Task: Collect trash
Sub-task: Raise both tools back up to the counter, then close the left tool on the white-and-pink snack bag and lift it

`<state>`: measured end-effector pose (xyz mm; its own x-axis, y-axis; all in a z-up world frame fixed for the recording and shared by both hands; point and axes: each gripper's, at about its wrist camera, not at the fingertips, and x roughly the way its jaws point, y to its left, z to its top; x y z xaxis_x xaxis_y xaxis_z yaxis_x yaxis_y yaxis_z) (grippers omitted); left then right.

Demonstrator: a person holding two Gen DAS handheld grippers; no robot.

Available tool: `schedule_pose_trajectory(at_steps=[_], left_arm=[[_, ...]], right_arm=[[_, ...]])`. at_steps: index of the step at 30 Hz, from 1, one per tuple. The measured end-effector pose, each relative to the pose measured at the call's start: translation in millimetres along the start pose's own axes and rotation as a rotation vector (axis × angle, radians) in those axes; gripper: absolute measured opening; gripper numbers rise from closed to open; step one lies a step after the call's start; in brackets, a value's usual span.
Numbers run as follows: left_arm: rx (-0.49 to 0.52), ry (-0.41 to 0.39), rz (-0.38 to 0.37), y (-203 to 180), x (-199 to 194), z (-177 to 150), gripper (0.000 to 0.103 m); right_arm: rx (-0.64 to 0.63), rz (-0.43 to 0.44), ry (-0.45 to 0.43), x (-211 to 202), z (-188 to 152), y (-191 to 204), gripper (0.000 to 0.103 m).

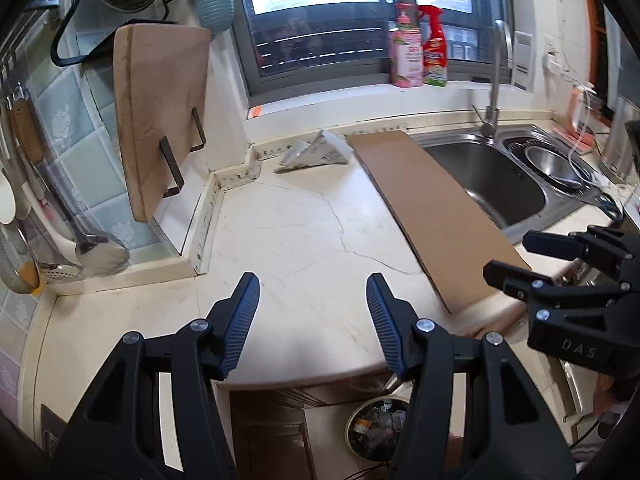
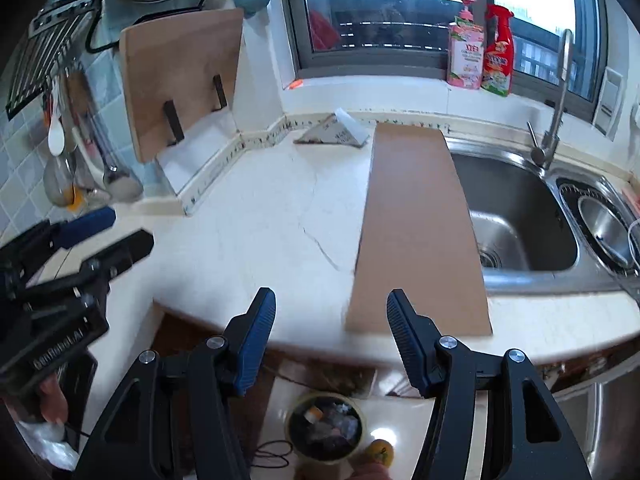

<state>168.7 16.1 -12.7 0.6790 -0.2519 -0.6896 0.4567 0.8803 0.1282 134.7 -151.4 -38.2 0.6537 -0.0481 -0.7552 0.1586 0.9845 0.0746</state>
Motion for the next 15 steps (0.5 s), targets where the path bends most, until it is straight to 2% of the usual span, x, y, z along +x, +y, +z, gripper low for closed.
schedule_pose_trajectory(at_steps=[1,4,7,15], left_arm=[[-0.003,0.003,0.004,2,8,6,0.054],[-0.015,0.029,0.002,10,36,26,0.067],[-0.066,0.084,-0.052,21,71,52,0.068],[-0.24,0.211,-0.064,45,187,145,0.068]], right_arm=[[-0.005,0.002,-0.001,5,9,1,0.059],[-0.022,0.019,-0.01,24,44,2,0.059],[-0.038,0.039,-0.015,47,81,-1,0.059],[-0.061,0.095,-0.025,129,199,-41,0.059]])
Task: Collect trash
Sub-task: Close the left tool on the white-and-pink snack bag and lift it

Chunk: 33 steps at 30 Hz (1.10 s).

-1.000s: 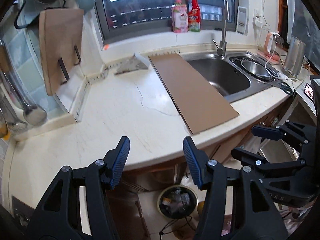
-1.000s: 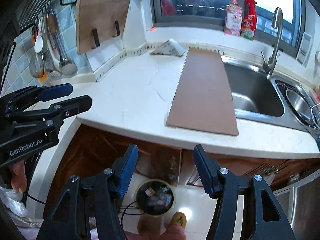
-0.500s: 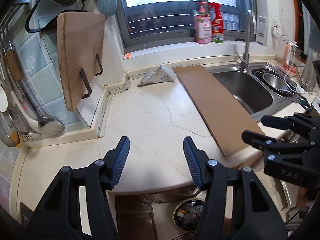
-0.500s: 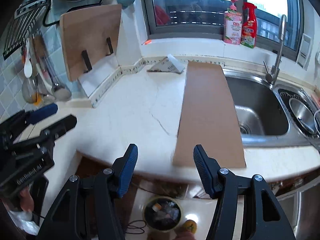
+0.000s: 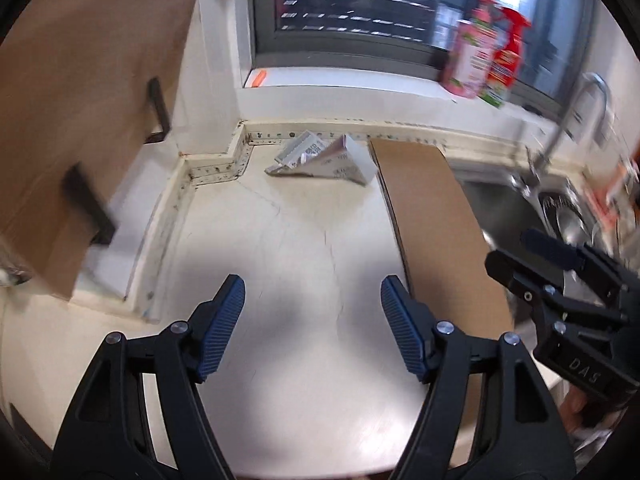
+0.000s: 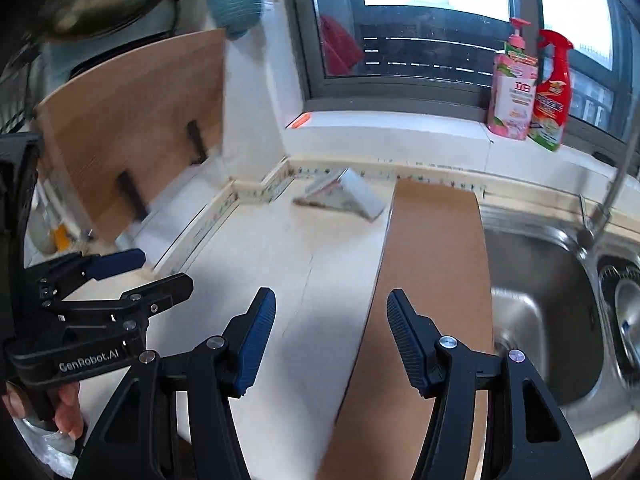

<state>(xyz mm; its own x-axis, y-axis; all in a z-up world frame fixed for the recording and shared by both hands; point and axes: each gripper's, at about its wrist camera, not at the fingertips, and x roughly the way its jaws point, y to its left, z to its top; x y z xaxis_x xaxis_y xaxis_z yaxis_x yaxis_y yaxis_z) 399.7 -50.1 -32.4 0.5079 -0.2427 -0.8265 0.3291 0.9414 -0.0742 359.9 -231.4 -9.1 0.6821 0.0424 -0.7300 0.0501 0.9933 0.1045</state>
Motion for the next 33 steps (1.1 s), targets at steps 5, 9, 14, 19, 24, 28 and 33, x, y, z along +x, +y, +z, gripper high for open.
schedule_pose_trajectory(at_steps=[5,9,14,19,24,28,33], left_arm=[[-0.138,0.09,0.008,6,73,71,0.068],[-0.11,0.056,0.087,7,122,104,0.068],[-0.05,0.028,0.064,11,161,112,0.068],[0.089,0.025,0.101,11,200,111,0.068],[0.207,0.022,0.106,9,223,110,0.068],[0.278,0.03,0.095,3,244,115,0.068],[0.386,0.048,0.103,-9,273,119,0.068]], right_arm=[[0.029,0.028,0.016,60,64,-60,0.059],[0.039,0.044,0.039,113,103,-104,0.059],[0.049,0.088,0.074,159,119,-134,0.059],[0.033,0.118,0.113,198,120,-141,0.059],[0.023,0.13,0.14,226,113,-140,0.059],[0.031,0.141,0.159,243,107,-136,0.059],[0.023,0.147,0.168,258,104,-134,0.059]])
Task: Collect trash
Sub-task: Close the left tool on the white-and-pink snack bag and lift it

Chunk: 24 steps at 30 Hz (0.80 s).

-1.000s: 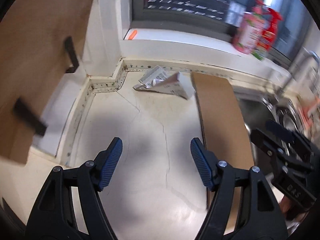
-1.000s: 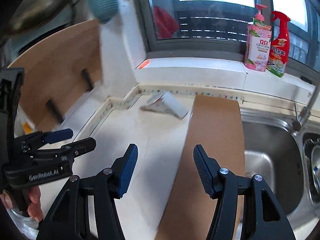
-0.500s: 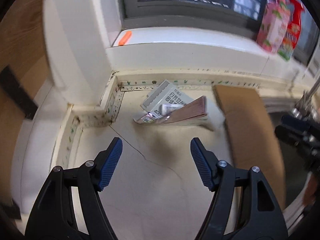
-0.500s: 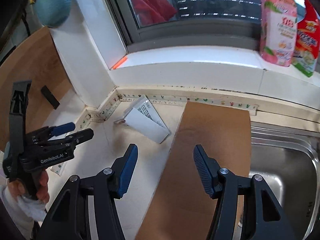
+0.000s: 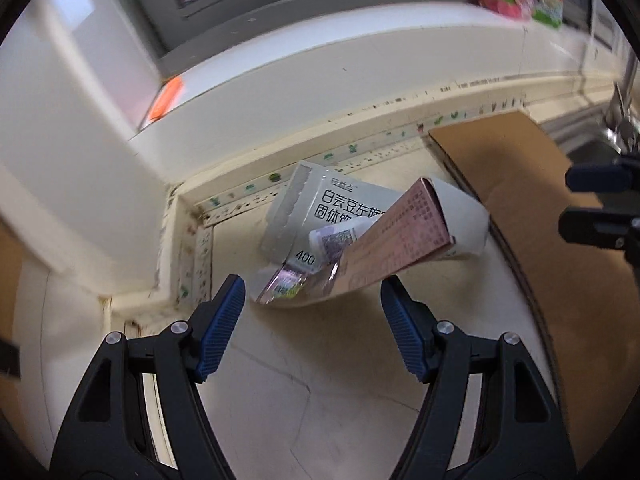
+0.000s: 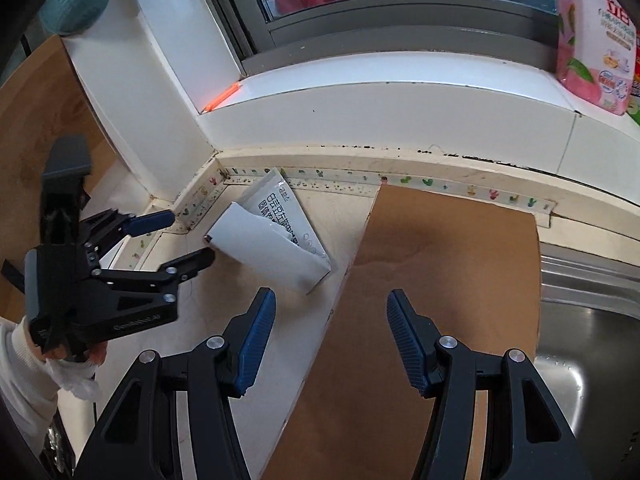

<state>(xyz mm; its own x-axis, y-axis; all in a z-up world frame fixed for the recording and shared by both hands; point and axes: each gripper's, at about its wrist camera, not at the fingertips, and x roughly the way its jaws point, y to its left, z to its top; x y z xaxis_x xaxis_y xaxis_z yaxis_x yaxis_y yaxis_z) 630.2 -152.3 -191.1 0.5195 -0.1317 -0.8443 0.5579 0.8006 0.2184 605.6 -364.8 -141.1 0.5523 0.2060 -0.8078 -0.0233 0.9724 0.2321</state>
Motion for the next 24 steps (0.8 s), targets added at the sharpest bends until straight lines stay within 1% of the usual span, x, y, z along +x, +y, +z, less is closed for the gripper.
schedule_pose_trajectory(at_steps=[8,9,10,11,12,14,16,20,24], left_arm=[[0.136,-0.011,-0.054,-19,21,8,0.068],[0.152,-0.013,-0.058,-22,23,9,0.065],[0.166,-0.014,-0.068,-24,24,9,0.053],[0.175,-0.011,-0.086,-26,25,9,0.036],[0.176,-0.006,-0.098,-28,26,9,0.03],[0.162,-0.02,-0.121,-29,23,9,0.02],[0.124,-0.03,-0.159,-27,19,8,0.017],[0.026,-0.047,-0.256,-22,4,3,0.016],[-0.081,-0.054,-0.297,-18,-14,-3,0.016]], right_arm=[[-0.017,-0.006,0.01,17,1,-7,0.059],[-0.021,-0.006,0.013,19,1,-8,0.059],[-0.025,-0.004,0.016,22,1,-8,0.059],[-0.028,-0.002,0.018,23,2,-9,0.059],[-0.031,-0.001,0.021,25,1,-9,0.059],[-0.036,0.004,0.022,27,2,-8,0.059],[-0.044,0.009,0.021,28,0,-6,0.059],[-0.056,0.017,0.02,27,-2,-4,0.059],[-0.051,0.034,0.019,25,-5,-1,0.059]])
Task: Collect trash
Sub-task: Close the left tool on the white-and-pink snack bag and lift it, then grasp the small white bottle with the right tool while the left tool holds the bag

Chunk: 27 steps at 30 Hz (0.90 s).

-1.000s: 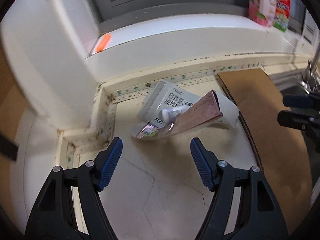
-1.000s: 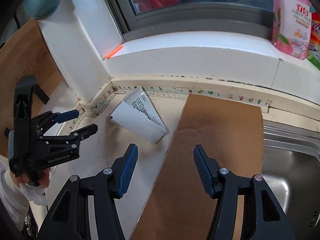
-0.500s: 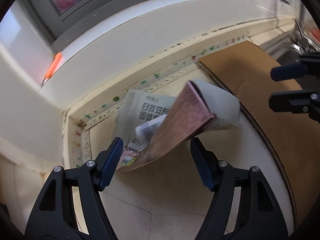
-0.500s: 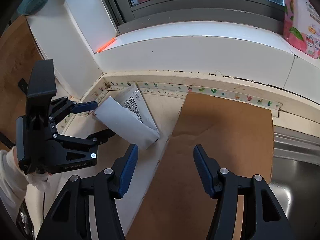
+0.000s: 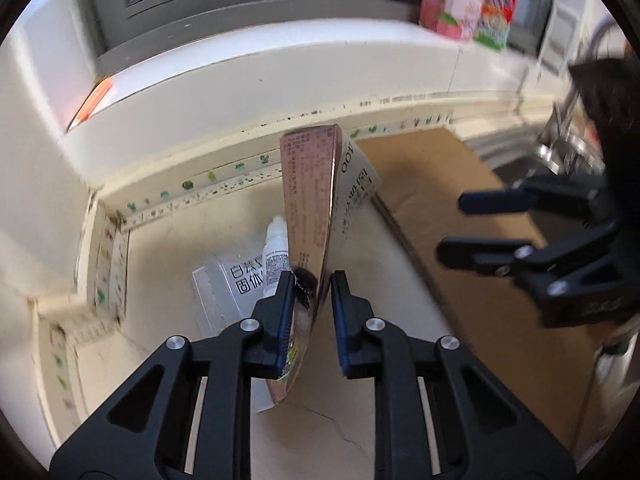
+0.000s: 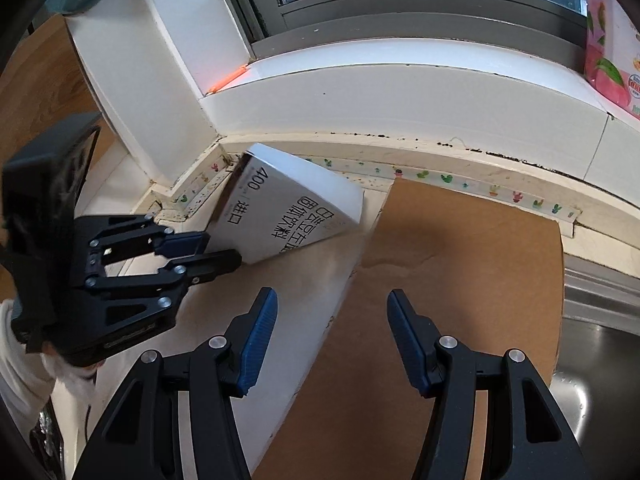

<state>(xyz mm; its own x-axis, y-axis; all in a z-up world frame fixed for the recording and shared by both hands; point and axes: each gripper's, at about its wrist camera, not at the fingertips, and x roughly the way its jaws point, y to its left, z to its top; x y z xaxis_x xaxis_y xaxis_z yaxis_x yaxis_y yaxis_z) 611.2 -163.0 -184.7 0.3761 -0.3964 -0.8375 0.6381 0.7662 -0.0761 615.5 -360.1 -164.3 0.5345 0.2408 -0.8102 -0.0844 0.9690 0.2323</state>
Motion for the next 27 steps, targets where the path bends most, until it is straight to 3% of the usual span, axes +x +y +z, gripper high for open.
schedule_pose_trajectory(at_steps=[8,16,22,25,27], left_arm=[[-0.297,0.018,-0.053,18,-36,-13,0.015],[-0.461,-0.05,-0.071,31,-77,-19,0.014],[-0.477,-0.088,-0.011,32,-109,-21,0.013],[-0.464,-0.107,0.066,29,-130,-31,0.013],[-0.454,-0.113,0.157,26,-145,-42,0.013]], right_arm=[[0.025,0.039,0.015,-4,-13,8,0.059],[0.027,0.067,0.038,-3,-23,21,0.057],[0.018,0.088,0.041,-5,-24,37,0.057],[0.026,0.093,0.04,-5,-18,41,0.057],[0.035,0.1,0.043,-3,-13,44,0.055]])
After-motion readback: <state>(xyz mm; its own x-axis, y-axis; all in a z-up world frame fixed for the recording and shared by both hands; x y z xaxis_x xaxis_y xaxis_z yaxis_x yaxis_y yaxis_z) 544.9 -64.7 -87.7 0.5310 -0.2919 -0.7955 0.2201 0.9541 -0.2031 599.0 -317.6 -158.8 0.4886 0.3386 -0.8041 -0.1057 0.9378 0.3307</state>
